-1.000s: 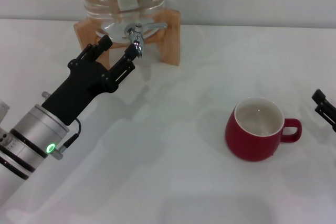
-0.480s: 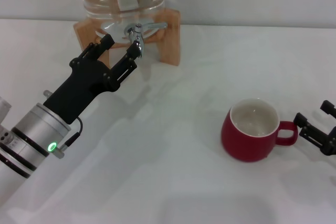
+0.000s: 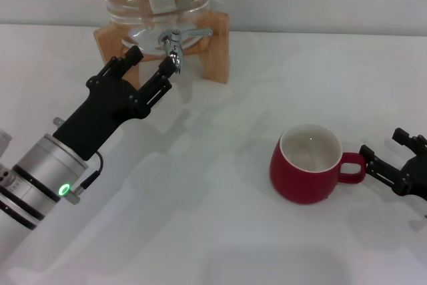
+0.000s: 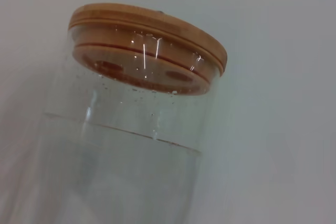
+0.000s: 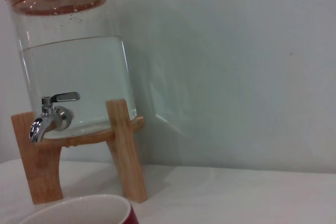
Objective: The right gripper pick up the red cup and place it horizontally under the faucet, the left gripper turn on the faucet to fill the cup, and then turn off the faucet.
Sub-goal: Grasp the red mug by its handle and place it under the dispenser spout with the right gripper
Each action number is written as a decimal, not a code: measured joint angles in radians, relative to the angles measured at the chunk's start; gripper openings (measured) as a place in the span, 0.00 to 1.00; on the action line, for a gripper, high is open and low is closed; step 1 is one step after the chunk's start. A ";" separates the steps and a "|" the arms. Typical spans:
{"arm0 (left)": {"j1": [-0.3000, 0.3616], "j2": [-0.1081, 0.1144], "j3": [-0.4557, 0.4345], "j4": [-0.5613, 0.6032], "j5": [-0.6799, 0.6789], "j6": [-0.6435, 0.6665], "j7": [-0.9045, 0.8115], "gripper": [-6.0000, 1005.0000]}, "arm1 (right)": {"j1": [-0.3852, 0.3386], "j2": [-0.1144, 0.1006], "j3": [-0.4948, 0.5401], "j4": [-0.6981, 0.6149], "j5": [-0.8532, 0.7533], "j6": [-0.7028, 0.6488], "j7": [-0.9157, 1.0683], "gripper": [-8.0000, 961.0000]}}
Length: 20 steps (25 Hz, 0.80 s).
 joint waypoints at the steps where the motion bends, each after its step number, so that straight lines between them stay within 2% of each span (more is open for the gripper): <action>1: 0.001 0.000 -0.001 0.000 0.000 0.000 0.000 0.75 | 0.000 0.000 -0.001 0.000 0.000 0.000 0.000 0.91; 20: -0.001 0.002 -0.007 -0.004 0.000 0.002 0.001 0.75 | 0.002 0.003 -0.003 0.000 -0.024 -0.015 -0.001 0.91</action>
